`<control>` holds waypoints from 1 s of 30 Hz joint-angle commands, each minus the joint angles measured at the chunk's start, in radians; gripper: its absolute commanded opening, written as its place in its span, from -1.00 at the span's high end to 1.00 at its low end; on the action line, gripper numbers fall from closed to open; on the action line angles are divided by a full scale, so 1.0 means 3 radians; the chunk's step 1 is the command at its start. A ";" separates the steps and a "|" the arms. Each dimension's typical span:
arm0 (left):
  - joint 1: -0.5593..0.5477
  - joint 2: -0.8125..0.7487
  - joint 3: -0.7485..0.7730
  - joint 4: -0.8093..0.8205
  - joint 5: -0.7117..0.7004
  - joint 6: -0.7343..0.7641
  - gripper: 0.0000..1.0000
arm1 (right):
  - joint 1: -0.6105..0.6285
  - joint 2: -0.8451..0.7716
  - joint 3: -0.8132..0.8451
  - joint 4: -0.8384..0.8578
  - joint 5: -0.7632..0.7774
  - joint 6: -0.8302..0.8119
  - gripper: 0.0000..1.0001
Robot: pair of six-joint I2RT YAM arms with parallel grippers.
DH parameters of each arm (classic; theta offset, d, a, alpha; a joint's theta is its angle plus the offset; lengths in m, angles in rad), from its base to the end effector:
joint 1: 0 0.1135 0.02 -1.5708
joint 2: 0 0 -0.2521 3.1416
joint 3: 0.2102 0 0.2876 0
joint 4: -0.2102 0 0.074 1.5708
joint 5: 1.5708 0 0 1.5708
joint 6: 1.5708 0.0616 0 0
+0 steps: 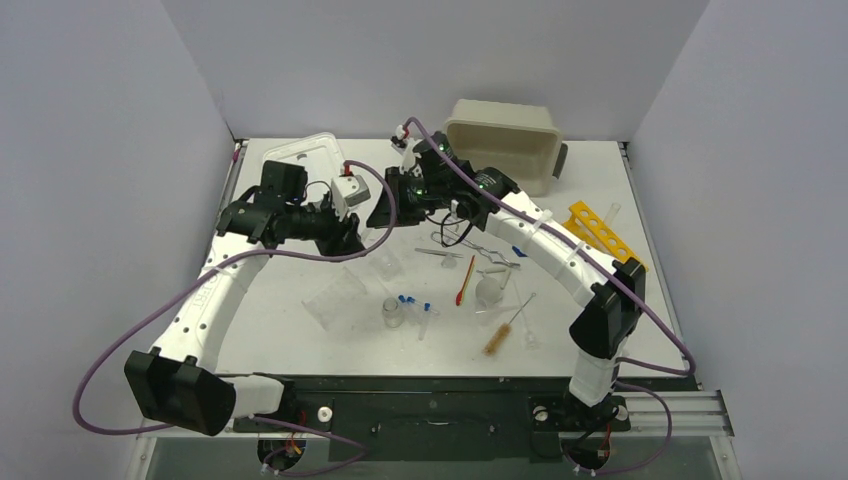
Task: Organize the chemistry lab equipment
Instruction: Pick up the test tube at the center of the board, then insert the test tube into the slot of the test tube rack.
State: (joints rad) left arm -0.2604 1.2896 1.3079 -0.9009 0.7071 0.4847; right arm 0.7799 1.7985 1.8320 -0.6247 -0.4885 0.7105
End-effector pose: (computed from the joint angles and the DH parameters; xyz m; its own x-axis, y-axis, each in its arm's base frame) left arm 0.2863 -0.1177 0.3275 -0.3834 0.4688 -0.7958 0.8737 0.4633 -0.1480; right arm 0.3086 0.3459 0.3569 -0.8861 -0.0663 -0.4588 -0.4223 0.5238 0.7398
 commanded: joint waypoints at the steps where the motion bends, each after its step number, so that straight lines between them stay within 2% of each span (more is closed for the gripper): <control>1: 0.0030 -0.0056 0.0141 -0.0034 0.0053 -0.0048 0.05 | 0.0047 0.0114 0.0120 -0.0190 0.0409 -0.0214 1.00; 2: 0.0060 -0.0055 0.0134 -0.0007 0.0050 -0.0090 -0.15 | 0.0065 0.0122 0.0113 -0.0220 0.0469 -0.0246 1.00; 4: 0.0215 -0.0039 0.0130 0.0009 0.0089 -0.0168 -0.29 | 0.0114 0.0154 0.0111 -0.0320 0.0709 -0.0356 1.00; 9: 0.0806 0.0137 0.0250 -0.0180 0.0329 -0.0089 -0.40 | 0.0256 0.0255 0.0114 -0.0469 0.1222 -0.0572 1.00; 12: 0.1044 0.0218 0.0294 -0.0403 0.0279 0.0117 -0.47 | 0.0382 0.0364 0.0235 -0.0554 0.1453 -0.0681 1.00; 16: 0.1284 0.0341 0.0189 -0.0515 -0.0063 0.0355 -0.48 | 0.0596 0.0518 0.0438 -0.0570 0.1816 -0.0901 1.00; 24: 0.1913 0.0531 -0.0202 -0.0622 -0.0649 0.1024 -0.43 | 0.0942 0.0837 0.0714 -0.0289 0.2029 -0.1281 1.00; 30: 0.2065 0.0584 -0.0555 -0.0404 -0.0796 0.1084 -0.39 | 0.1047 0.0942 0.0555 0.0138 0.2024 -0.1434 1.00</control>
State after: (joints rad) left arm 0.3492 1.4643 1.1809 -1.0550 0.5087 0.7486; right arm 1.0870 2.0720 2.0056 -0.7044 0.0738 0.3367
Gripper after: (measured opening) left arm 0.697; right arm 0.106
